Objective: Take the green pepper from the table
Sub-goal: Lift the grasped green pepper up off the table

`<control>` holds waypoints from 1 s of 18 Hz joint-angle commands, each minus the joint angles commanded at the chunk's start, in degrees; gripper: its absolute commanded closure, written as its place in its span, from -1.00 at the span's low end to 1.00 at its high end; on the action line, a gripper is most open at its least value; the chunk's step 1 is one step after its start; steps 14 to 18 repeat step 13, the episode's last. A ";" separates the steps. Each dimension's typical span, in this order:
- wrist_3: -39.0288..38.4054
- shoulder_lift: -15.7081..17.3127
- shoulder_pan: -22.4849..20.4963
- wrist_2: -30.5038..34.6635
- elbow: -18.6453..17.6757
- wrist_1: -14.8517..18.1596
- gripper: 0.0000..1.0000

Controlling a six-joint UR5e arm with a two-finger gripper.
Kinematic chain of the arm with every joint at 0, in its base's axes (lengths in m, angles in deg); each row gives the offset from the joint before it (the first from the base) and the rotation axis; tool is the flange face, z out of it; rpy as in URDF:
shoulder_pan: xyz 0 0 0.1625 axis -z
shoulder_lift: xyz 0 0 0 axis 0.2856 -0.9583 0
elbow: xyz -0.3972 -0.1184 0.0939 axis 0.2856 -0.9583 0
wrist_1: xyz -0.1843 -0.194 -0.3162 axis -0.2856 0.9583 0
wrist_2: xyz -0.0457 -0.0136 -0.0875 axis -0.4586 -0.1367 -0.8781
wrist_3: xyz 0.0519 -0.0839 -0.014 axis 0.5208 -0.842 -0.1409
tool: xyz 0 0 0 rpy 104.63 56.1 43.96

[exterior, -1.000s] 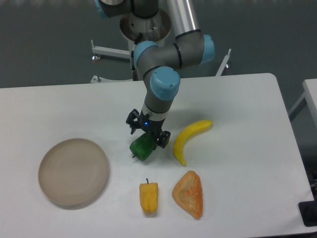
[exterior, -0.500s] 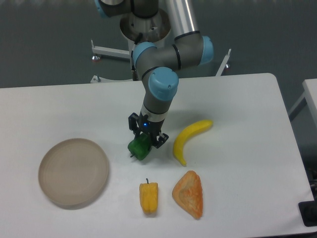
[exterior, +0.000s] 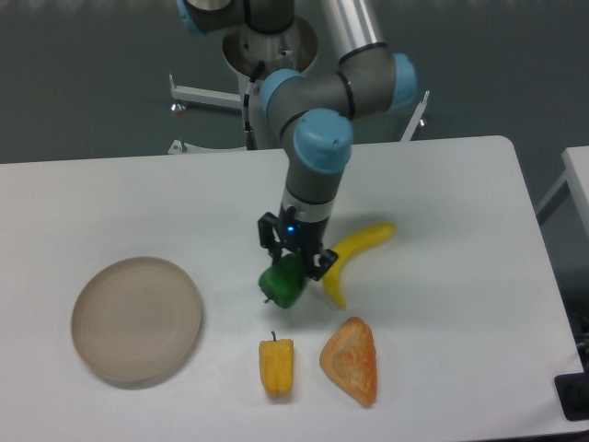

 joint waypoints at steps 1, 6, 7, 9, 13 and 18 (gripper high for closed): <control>1.67 -0.53 -0.71 0.00 1.58 0.79 0.37; 6.95 -2.55 -2.56 2.10 7.04 3.17 0.37; 8.44 -2.82 -2.91 2.98 7.48 3.17 0.36; 11.78 -3.17 -3.26 5.09 7.48 3.17 0.36; 12.50 -3.52 -3.79 6.15 7.14 3.09 0.36; 12.50 -3.52 -3.79 6.15 7.14 3.09 0.36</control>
